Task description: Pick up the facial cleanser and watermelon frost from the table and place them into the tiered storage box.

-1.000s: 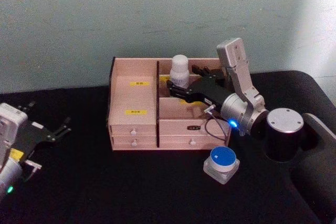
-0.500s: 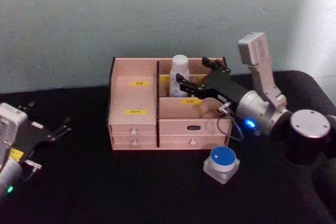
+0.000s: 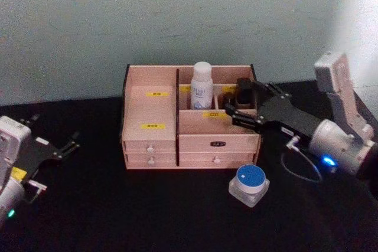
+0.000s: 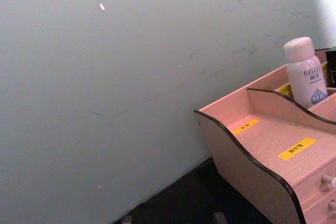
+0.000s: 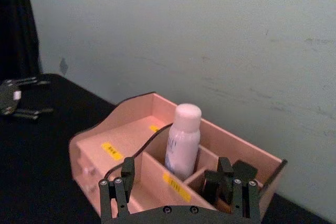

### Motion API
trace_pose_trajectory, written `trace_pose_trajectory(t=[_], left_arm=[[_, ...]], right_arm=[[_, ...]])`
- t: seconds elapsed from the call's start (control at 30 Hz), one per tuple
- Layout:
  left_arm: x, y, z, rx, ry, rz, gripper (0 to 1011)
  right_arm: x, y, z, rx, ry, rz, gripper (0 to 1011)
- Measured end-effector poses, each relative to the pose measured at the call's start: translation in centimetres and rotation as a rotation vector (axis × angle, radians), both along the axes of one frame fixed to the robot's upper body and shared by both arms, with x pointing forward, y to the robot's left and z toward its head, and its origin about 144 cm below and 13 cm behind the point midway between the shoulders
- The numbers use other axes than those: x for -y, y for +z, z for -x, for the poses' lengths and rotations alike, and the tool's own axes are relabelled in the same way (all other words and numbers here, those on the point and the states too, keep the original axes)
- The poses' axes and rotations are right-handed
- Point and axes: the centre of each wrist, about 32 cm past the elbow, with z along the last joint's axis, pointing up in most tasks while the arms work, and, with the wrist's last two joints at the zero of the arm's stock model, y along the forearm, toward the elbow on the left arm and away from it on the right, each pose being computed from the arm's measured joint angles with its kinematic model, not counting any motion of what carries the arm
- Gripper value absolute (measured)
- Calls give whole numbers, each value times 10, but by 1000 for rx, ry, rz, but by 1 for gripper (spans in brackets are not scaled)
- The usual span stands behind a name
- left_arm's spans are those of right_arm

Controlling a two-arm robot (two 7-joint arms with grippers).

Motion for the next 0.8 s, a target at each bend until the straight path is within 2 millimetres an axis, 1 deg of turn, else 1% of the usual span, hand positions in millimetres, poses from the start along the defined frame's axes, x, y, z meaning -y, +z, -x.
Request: trace_pose_trajectory(t=[0.1, 0.13, 0.3, 0.57, 0.8], left_arm=[[0, 0, 0, 0, 0, 0, 1001], [0, 0, 0, 0, 0, 0, 1001], [0, 0, 0, 0, 0, 0, 1001], [0, 0, 0, 0, 0, 0, 1001], [0, 0, 0, 0, 0, 0, 1001]], right_arm=[[7, 0, 8, -4, 8, 7, 1000], [12, 0, 14, -7, 15, 13, 1000], [24, -1, 31, -27, 43, 39, 1000], [32, -7, 48, -97, 73, 67, 1000], [31, -14, 54, -152, 89, 88, 1000]])
